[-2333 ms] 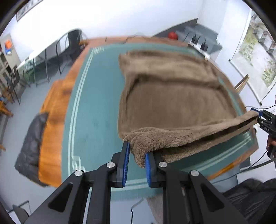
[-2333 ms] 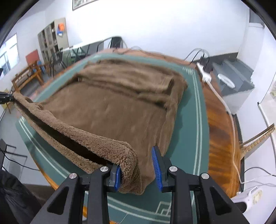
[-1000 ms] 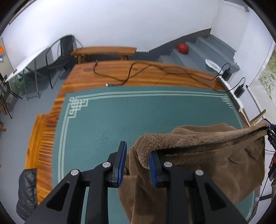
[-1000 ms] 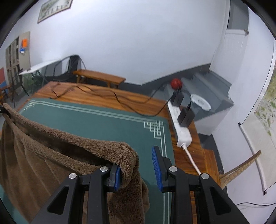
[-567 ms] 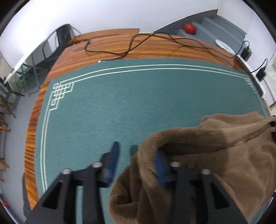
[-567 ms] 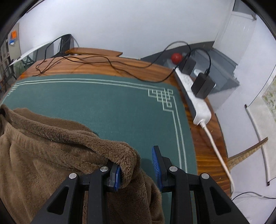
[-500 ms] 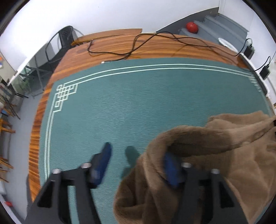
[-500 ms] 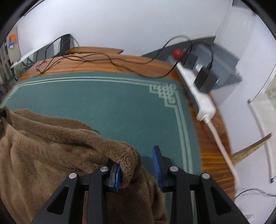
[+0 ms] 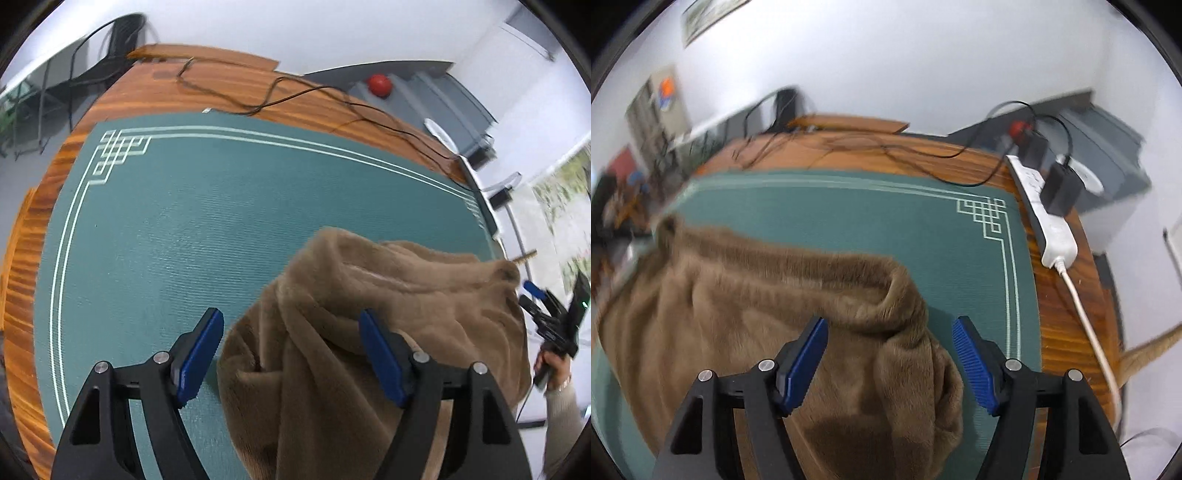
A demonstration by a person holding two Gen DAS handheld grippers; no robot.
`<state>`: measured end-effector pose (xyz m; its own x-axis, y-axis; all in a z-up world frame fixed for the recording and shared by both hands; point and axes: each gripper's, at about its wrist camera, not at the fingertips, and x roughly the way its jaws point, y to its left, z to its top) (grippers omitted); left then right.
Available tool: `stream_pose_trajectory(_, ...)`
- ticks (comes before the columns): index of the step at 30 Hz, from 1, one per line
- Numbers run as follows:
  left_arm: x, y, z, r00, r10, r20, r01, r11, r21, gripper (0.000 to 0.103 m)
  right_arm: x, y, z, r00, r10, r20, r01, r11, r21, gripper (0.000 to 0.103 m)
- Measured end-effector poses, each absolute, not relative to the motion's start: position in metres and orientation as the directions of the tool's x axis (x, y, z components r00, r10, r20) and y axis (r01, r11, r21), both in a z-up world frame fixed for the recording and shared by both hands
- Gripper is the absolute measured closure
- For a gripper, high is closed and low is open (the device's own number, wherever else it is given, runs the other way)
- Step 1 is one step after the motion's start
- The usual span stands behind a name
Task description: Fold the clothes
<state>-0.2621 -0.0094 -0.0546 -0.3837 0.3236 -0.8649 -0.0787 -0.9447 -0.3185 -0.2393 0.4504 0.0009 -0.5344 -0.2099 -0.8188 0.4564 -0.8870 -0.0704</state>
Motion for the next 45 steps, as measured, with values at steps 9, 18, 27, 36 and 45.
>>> stream_pose_trajectory(9, -0.269, 0.032, -0.073, -0.356, 0.232, -0.905, -0.264, -0.954, -0.14, 0.023, -0.273, 0.435, -0.042, -0.419, -0.195, -0.887, 0.533, -0.844, -0.066, 0.031)
stream_pose_trajectory(18, -0.292, 0.048, -0.089, -0.326, 0.261, -0.908, -0.315, -0.936, -0.156, 0.036, -0.28, 0.422, -0.046, -0.393, -0.23, -0.89, 0.549, -0.835, -0.027, 0.068)
stream_pose_trajectory(27, -0.297, 0.031, -0.069, -0.398, 0.26, -0.88, -0.146, -0.965, -0.219, 0.076, -0.269, 0.424, -0.019, -0.596, -0.131, -0.792, 0.421, -0.891, -0.17, 0.076)
stream_pose_trajectory(36, -0.306, 0.056, -0.092, -0.407, 0.004, -0.913, -0.096, -0.995, 0.038, 0.034, -0.281, 0.415, -0.06, -0.525, -0.035, -0.85, 0.409, -0.887, -0.216, 0.065)
stream_pose_trajectory(45, -0.268, 0.037, -0.056, -0.442, -0.021, -0.897, -0.055, -0.997, 0.05, 0.032, -0.234, 0.458, -0.004, -0.576, -0.078, -0.814, 0.329, -0.933, -0.144, 0.024)
